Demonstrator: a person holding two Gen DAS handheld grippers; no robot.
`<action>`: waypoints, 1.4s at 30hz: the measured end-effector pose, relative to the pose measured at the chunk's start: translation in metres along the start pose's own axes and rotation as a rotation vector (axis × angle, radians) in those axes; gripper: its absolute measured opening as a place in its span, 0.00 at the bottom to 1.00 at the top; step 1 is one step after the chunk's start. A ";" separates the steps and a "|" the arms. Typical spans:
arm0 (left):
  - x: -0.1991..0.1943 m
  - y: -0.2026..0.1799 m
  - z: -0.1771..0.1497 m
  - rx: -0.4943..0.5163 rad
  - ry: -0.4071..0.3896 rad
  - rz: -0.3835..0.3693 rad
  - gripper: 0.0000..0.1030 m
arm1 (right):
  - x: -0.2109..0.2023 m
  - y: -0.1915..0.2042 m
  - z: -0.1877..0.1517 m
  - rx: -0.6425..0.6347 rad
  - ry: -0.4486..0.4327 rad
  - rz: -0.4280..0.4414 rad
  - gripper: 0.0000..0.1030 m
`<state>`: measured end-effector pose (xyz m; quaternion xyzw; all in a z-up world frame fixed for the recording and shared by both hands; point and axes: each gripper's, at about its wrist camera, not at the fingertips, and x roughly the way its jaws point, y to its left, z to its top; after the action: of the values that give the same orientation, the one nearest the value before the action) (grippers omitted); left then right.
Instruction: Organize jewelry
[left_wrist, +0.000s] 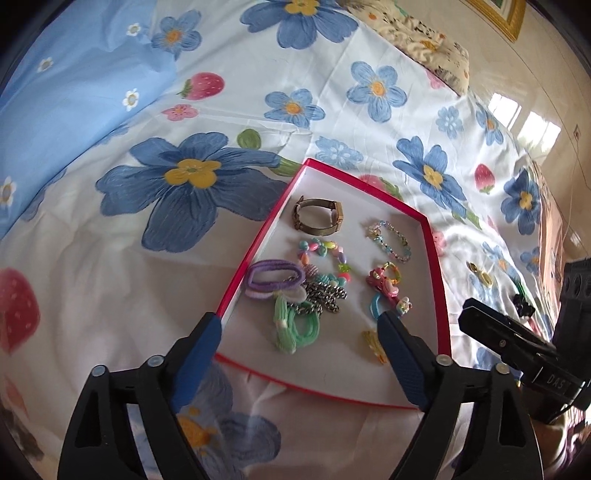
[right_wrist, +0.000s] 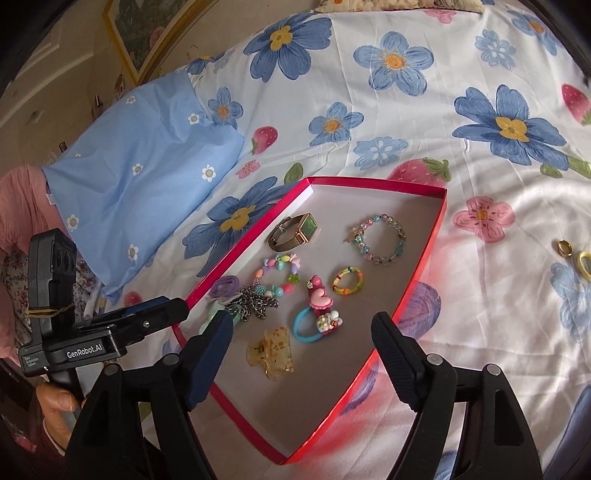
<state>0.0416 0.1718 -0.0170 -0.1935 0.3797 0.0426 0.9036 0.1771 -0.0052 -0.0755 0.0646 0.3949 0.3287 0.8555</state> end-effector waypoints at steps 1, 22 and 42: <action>-0.003 0.002 -0.003 -0.011 -0.003 0.002 0.88 | -0.002 0.000 -0.002 0.000 -0.005 -0.003 0.80; -0.049 -0.011 -0.039 0.010 -0.051 0.065 0.95 | -0.054 0.016 -0.031 -0.114 -0.115 -0.083 0.81; -0.089 -0.047 -0.067 0.167 -0.163 0.235 0.99 | -0.072 0.040 -0.041 -0.220 -0.128 -0.121 0.99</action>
<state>-0.0560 0.1089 0.0175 -0.0681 0.3276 0.1316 0.9331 0.0935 -0.0240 -0.0427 -0.0325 0.3046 0.3130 0.8990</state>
